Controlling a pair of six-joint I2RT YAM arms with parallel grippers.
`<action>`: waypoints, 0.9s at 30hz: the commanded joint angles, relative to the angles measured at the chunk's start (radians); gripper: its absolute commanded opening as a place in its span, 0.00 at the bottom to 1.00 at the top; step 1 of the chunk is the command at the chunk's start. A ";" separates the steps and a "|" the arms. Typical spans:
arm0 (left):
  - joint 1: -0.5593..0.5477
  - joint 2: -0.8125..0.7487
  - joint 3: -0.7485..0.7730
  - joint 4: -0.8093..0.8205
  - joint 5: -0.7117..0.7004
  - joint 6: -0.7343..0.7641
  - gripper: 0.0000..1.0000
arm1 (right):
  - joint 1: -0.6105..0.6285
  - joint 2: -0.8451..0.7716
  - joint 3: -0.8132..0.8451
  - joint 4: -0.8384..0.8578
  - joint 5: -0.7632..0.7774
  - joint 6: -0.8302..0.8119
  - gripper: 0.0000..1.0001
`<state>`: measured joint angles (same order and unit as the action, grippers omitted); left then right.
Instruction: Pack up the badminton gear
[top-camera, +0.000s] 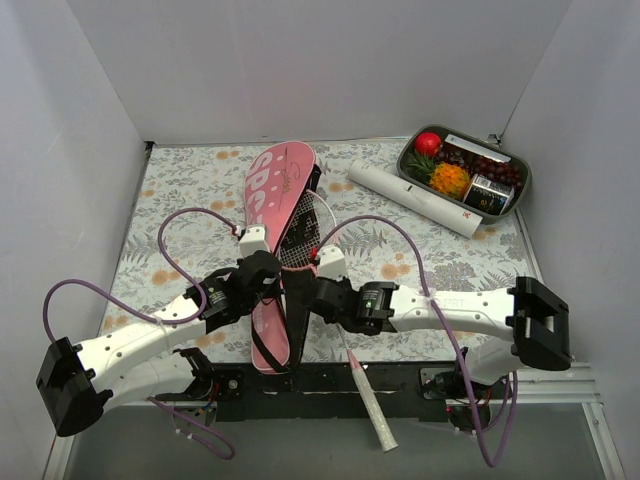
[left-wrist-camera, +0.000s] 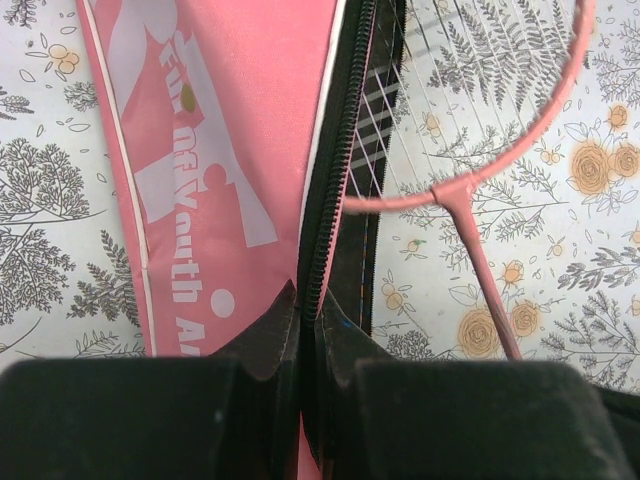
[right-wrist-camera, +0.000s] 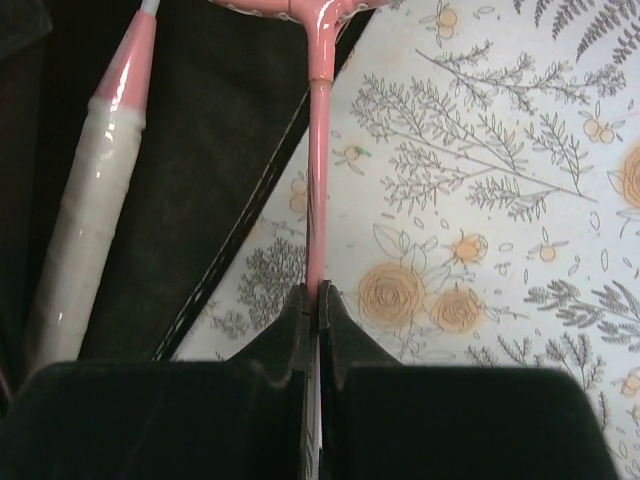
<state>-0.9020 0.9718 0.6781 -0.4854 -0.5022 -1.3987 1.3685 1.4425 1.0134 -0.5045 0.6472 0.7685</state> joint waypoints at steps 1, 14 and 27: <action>0.002 -0.025 0.028 0.044 0.022 0.007 0.00 | -0.069 0.062 0.066 0.187 -0.037 -0.135 0.01; 0.002 -0.031 -0.037 0.103 0.129 0.021 0.00 | -0.344 0.294 0.235 0.495 -0.282 -0.250 0.01; 0.002 0.016 -0.066 0.237 0.278 0.101 0.00 | -0.430 0.475 0.306 0.828 -0.549 -0.196 0.01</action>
<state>-0.8986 0.9974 0.6098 -0.3347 -0.3115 -1.3327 0.9405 1.8858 1.2697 0.0933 0.2356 0.5659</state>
